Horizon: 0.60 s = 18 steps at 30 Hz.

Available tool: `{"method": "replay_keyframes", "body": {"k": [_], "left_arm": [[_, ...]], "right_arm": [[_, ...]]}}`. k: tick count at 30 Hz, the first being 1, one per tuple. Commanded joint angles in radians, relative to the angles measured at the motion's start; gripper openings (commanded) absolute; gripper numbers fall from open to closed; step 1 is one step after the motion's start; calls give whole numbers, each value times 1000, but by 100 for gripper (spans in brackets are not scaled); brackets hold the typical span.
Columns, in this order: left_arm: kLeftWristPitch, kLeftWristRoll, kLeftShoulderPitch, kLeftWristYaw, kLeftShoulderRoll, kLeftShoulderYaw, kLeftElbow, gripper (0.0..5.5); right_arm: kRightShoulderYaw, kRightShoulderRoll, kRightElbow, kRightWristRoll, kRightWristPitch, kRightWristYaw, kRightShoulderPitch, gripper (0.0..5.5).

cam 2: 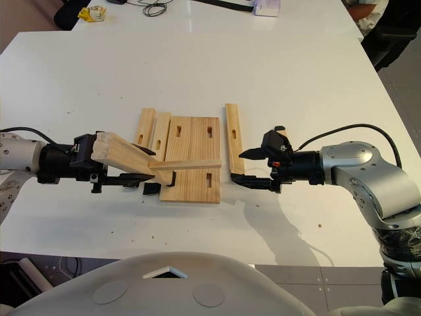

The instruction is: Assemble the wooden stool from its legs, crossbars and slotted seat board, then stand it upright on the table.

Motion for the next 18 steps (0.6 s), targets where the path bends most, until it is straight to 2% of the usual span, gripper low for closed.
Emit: {"method": "replay_keyframes", "body": {"k": [1,8,18], "left_arm": [[47,117,72,42,37,-47,22,206],[94,77,109,72,39,-59,-19,206],[162,-5,135,157,-41,-61,25,206]], "right_arm": [[-17,-9,-20,18,12,-5,0,367],[-4,-14,-20,14,10,0,-2,367],[28,-29,8,-9,-6,40,-36,367]]}}
